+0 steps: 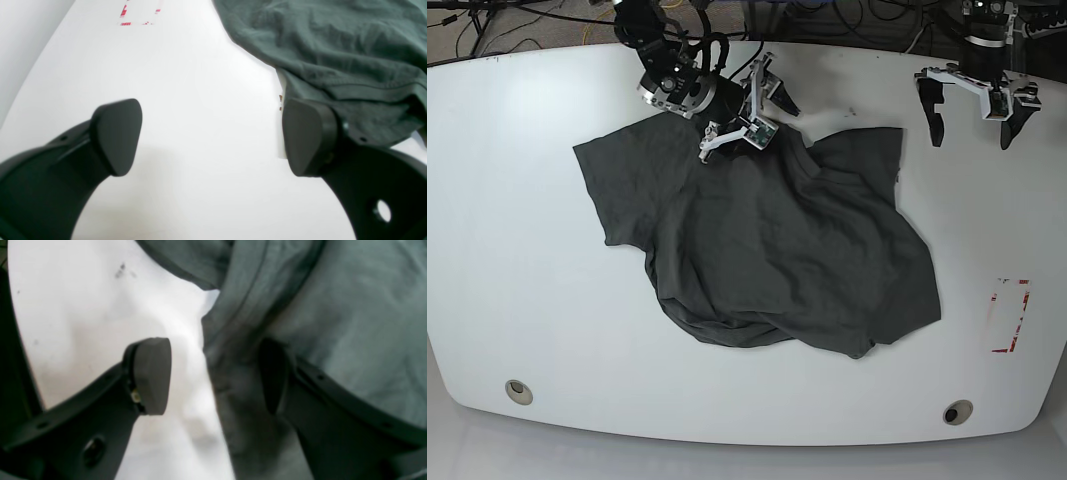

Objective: Layout the t-shirt on the table in an organized manner, then fold the t-shirt properly
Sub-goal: 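Lower the right gripper onto the grey t-shirt's collar edge and grasp it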

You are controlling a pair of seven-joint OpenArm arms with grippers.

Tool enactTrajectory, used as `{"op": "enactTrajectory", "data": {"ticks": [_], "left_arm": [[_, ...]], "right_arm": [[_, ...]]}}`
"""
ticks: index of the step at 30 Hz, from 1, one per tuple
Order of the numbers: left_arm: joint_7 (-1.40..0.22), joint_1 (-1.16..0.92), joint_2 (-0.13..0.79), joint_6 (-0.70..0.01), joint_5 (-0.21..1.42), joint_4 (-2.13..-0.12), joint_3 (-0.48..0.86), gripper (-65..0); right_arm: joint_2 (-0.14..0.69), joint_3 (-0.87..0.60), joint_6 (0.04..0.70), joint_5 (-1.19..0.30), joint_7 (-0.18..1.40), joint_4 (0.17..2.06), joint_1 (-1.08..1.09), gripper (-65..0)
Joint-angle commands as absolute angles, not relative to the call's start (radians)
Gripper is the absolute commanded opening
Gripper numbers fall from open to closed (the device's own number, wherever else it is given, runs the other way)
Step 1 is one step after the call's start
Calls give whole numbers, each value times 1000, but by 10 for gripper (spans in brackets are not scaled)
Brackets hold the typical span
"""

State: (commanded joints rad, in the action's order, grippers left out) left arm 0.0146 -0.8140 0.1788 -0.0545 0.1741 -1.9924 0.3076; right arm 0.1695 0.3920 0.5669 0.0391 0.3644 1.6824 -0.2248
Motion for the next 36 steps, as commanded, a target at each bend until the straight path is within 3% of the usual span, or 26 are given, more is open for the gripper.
{"op": "enactTrajectory", "data": {"ticks": [9, 24, 29, 36], "left_arm": [[15, -814, 179, -54, 174, -1992, 308, -6], [15, -814, 183, -54, 174, -1992, 308, -6], [10, -811, 183, -56, 174, -1989, 303, -6], [-186, -733, 180, -59, 179, -1989, 266, -6]], "right_arm": [[168, 392, 567, 39, 295, 1566, -188, -257], [170, 384, 562, 39, 226, 1503, -186, -648], [171, 371, 561, 39, 226, 1534, -191, -650], [171, 317, 561, 39, 232, 1627, -194, -650]]}}
